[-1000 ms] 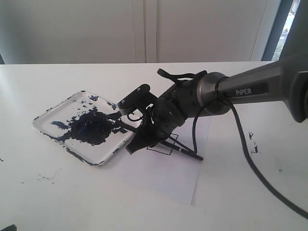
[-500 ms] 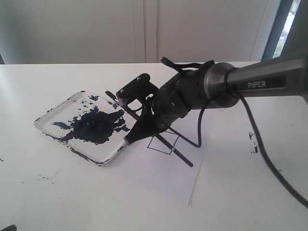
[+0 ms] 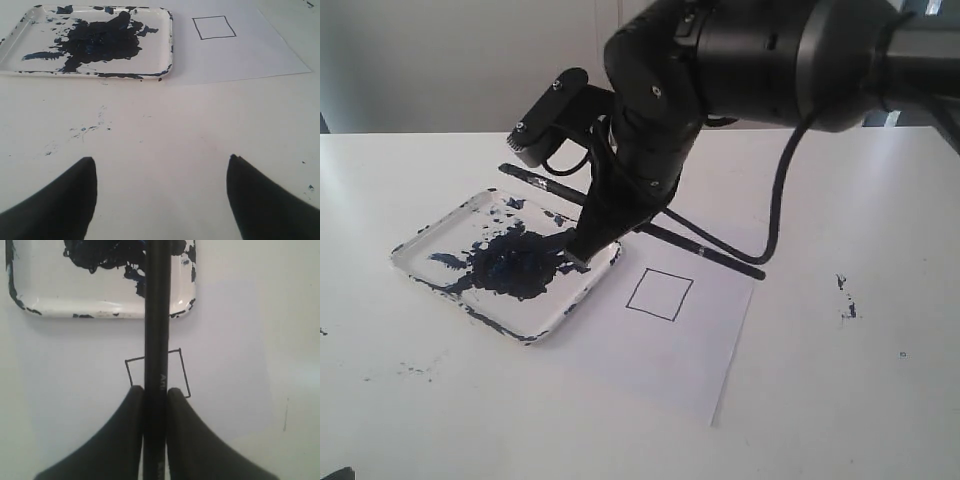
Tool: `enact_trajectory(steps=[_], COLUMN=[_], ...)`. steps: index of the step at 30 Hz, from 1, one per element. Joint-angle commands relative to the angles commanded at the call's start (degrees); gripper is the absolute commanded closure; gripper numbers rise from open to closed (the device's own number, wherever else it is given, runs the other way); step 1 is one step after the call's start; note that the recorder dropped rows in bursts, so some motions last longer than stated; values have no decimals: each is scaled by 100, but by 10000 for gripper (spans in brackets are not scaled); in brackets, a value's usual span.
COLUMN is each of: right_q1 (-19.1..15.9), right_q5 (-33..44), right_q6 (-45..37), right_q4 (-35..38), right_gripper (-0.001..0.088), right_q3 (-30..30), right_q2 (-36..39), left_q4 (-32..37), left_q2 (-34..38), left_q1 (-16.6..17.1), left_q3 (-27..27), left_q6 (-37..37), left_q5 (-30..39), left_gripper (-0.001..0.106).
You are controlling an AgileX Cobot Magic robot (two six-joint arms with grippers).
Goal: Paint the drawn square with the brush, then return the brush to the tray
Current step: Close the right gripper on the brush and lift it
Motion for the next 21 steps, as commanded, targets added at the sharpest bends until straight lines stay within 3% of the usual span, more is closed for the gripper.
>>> enact_trajectory(steps=[4,21], right_q1=[13,13], right_q5=[357,347], right_q6=[-44,-59], right_q4=[-60,-20], right_gripper=[868,868], right_q3=[-351,-1050], right_q2=[468,1715], left_q4=[0,0], left_q2=[0,0], left_q1=[0,0], left_q3=[0,0], left_q6=[0,0], left_q5=[0,0], left_gripper=[304,304])
